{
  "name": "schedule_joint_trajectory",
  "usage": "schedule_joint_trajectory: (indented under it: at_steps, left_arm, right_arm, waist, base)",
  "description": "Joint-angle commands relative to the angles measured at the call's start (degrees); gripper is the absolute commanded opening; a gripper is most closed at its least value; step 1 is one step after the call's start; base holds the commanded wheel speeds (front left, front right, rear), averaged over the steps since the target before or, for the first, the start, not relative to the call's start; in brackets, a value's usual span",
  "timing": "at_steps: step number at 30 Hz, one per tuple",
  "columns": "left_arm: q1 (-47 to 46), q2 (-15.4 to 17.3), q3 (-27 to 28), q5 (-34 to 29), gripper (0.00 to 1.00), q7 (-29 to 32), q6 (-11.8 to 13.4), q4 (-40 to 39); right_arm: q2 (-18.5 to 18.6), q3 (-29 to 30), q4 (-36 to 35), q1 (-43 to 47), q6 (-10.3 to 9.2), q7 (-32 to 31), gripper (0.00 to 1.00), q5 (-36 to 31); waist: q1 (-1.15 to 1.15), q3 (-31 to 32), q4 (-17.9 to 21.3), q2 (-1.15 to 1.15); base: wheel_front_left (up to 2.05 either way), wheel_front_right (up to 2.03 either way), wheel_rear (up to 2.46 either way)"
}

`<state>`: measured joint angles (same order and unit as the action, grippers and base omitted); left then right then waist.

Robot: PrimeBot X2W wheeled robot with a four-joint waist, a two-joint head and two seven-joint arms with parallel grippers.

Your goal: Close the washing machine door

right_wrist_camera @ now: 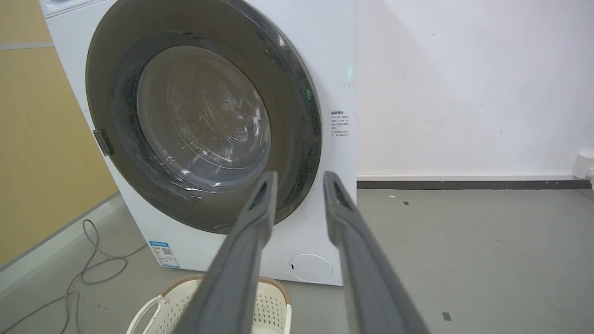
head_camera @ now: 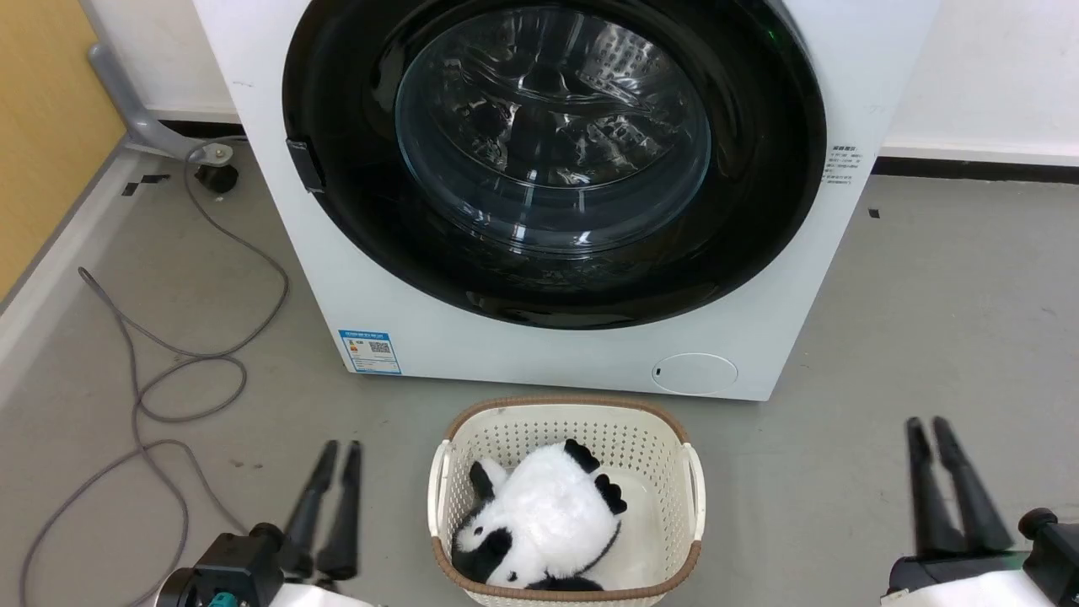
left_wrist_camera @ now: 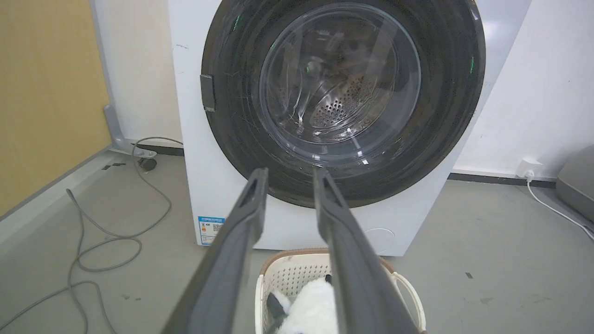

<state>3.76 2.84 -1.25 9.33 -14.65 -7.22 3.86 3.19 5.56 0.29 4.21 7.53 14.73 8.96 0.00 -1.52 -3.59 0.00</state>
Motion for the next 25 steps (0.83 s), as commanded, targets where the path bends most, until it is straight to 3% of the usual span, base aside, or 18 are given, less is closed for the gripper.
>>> schedule_joint_trajectory:
  at_steps: [1, 25]
  left_arm:
    - [0.0, 0.0, 0.0, 0.0, 0.00, 0.0, 0.0, 0.0]
    - [-0.7, 0.0, 0.3, -1.8, 0.00, 2.9, 1.4, -0.8]
  right_arm:
    - [0.0, 0.0, 0.0, 0.0, 0.00, 0.0, 0.00, 0.0]
    - [-0.1, -1.1, 0.0, -0.8, 0.00, -2.9, 0.00, -1.7]
  waist:
    - [0.00, 0.0, 0.0, 0.00]
    - [0.00, 0.3, 0.7, 0.00]
  base:
    - [0.00, 0.00, 0.00]
    - [0.00, 0.00, 0.00]
